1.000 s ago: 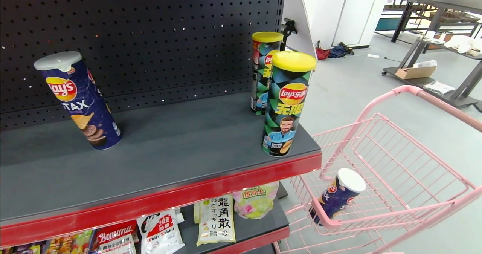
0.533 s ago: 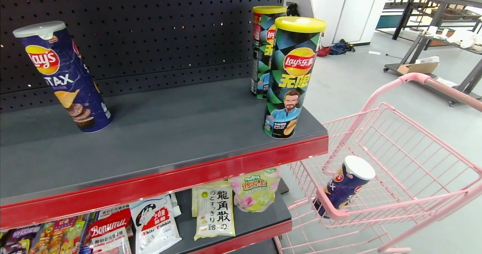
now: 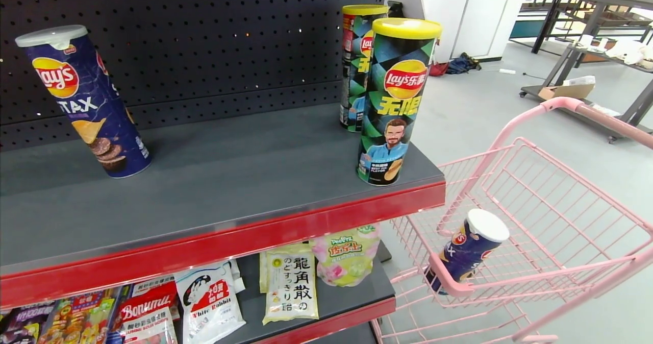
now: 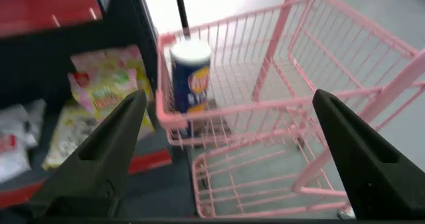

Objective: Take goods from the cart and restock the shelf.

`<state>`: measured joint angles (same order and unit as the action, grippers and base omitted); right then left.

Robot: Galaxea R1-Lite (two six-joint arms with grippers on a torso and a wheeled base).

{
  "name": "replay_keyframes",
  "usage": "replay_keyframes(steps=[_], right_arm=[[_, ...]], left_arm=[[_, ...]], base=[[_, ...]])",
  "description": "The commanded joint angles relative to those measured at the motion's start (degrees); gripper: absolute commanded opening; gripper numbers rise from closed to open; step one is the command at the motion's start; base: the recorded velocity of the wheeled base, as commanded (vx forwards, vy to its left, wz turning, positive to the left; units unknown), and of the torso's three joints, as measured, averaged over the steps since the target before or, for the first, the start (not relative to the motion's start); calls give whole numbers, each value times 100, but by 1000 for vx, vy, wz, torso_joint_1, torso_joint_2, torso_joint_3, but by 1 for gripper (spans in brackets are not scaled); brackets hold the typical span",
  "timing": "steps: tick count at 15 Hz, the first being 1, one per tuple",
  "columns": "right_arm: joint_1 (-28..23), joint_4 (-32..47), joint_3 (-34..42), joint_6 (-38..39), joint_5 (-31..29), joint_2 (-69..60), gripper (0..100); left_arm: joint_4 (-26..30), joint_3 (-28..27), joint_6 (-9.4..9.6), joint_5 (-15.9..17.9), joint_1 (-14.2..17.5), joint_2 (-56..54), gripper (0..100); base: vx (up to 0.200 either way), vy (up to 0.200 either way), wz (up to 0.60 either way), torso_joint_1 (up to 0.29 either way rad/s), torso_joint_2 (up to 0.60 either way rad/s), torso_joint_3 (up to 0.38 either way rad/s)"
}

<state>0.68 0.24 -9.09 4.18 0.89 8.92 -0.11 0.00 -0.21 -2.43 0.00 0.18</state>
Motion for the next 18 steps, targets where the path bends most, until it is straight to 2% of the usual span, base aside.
replay_keyframes(steps=[1, 2, 3, 4, 6, 7, 9, 11, 15, 18], right_arm=[[37, 107, -3714, 1445, 201, 4012, 100], [72, -16, -3204, 1428, 368, 4302, 100], [266, -1053, -1938, 1428, 412, 4838, 100], [371, -2134, -1165, 1428, 465, 5365, 100], [538, -3997, -224, 1296, 588, 6596, 100], [617, -4507, -154, 1225, 579, 7097, 100], [635, -4867, -172, 1234, 570, 7756, 100], [652, -4902, -242, 1234, 579, 7993, 100], [1066, -4902, -251, 1278, 368, 8204, 100], [1083, -4911, -303, 1278, 307, 8486, 100]], left_arm=[[2, 0, 3, -4, 0, 8, 100], [-7, 0, -6, -4, 0, 8, 100], [-7, 0, -6, -12, 0, 8, 100], [-7, 0, -6, -12, 0, 8, 100], [-7, 0, -6, -12, 0, 8, 100], [-7, 0, -6, -12, 0, 8, 100], [-7, 0, -6, -12, 0, 8, 100], [-7, 0, -6, -12, 0, 8, 100], [-7, 0, -6, -21, 0, 8, 100], [-7, 0, -6, -30, 0, 8, 100]], base=[[0, 0, 0, 0, 0, 0], [0, 0, 0, 0, 0, 0], [0, 0, 0, 0, 0, 0], [0, 0, 0, 0, 0, 0], [0, 0, 0, 0, 0, 0], [0, 0, 0, 0, 0, 0], [0, 0, 0, 0, 0, 0], [0, 0, 0, 0, 0, 0], [0, 0, 0, 0, 0, 0], [0, 0, 0, 0, 0, 0]])
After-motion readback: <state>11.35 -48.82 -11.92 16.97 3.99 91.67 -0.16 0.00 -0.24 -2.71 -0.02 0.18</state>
